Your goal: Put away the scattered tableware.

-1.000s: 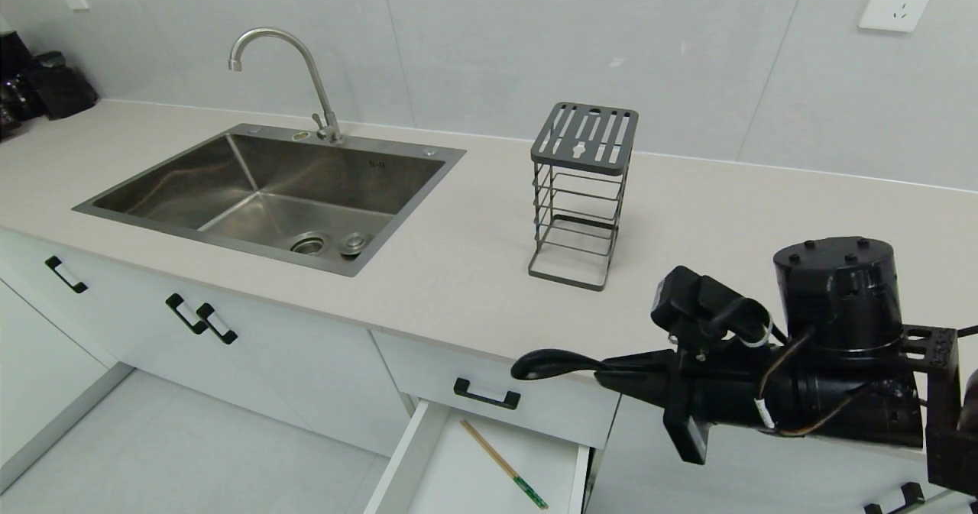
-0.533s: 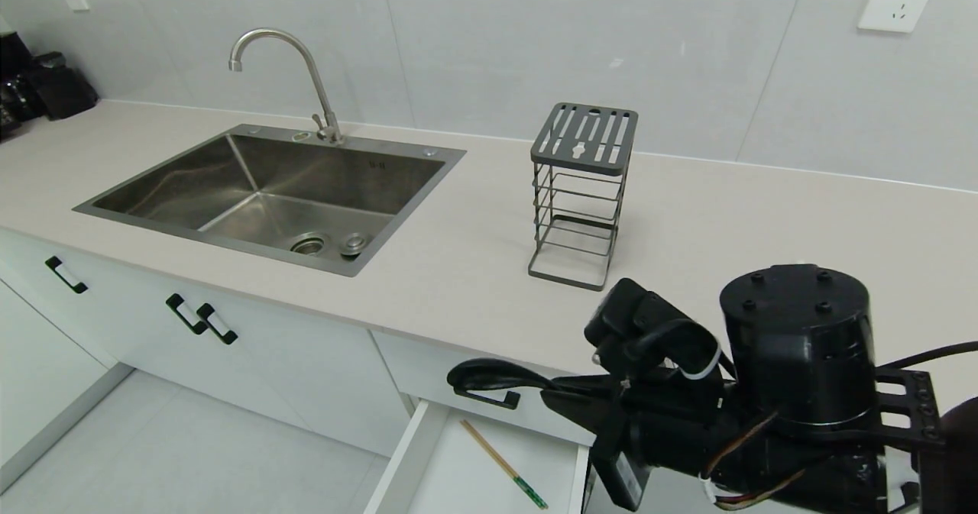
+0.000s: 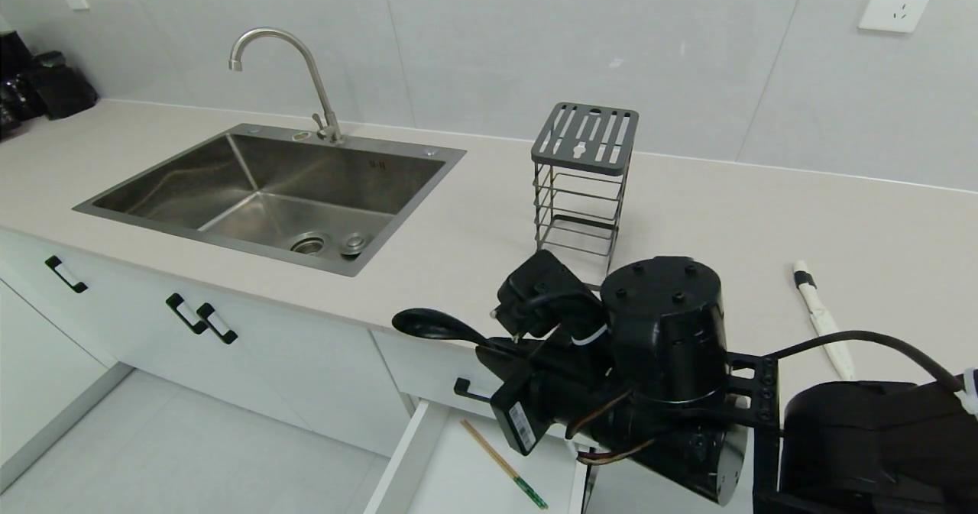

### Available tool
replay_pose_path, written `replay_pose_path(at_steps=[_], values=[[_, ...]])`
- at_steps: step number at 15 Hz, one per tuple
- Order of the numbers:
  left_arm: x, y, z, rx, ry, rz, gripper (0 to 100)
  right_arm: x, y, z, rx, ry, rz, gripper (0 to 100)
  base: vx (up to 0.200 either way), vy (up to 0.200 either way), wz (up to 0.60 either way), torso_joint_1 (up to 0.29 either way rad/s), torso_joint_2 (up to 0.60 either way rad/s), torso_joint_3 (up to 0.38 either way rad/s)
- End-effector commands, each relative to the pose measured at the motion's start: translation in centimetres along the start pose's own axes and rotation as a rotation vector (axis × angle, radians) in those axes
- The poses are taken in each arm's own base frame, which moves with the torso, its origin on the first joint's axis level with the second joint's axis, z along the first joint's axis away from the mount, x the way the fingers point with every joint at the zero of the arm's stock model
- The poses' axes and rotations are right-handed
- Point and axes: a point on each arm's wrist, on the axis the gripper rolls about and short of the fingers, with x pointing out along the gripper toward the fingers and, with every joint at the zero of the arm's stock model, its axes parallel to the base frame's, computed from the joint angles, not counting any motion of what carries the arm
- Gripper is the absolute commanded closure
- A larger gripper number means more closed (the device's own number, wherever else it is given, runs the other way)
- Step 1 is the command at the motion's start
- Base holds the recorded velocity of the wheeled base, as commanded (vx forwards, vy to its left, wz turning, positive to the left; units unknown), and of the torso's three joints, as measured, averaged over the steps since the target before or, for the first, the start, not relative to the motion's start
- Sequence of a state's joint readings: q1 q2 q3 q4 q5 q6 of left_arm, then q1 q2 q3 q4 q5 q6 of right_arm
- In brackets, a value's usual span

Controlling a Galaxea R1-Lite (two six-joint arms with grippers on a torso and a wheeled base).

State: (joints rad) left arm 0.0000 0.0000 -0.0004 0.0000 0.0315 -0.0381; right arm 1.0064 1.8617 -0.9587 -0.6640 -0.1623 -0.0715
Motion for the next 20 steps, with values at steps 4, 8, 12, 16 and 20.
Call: replay_pose_path(at_steps=[4, 8, 12, 16, 20], values=[[0.0, 0.0, 0.0, 0.000, 0.000, 0.001, 0, 0.7, 2.2, -1.1, 0.029, 0.040, 0.053, 100, 0.000, 0.000, 0.00, 0.000, 0.00, 0.000], [0.0, 0.0, 0.0, 0.000, 0.000, 0.001, 0, 0.7, 2.6, -1.2, 0.020, 0.040, 0.065, 100, 0.000, 0.000, 0.00, 0.000, 0.00, 0.000], [0.0, 0.0, 0.0, 0.000, 0.000, 0.001, 0, -0.2, 3.2, -2.0, -0.038, 0.068, 0.087, 100, 0.000, 0.000, 0.00, 0.000, 0.00, 0.000], [0.0, 0.0, 0.0, 0.000, 0.000, 0.001, 0, -0.8, 3.1, -2.5, -0.174, 0.081, 0.094, 100, 0.000, 0.000, 0.00, 0.000, 0.00, 0.000], [0.0, 0.0, 0.0, 0.000, 0.000, 0.001, 0, -0.7, 3.1, -2.6, -0.194, 0.079, 0.095, 100, 0.000, 0.000, 0.00, 0.000, 0.00, 0.000]])
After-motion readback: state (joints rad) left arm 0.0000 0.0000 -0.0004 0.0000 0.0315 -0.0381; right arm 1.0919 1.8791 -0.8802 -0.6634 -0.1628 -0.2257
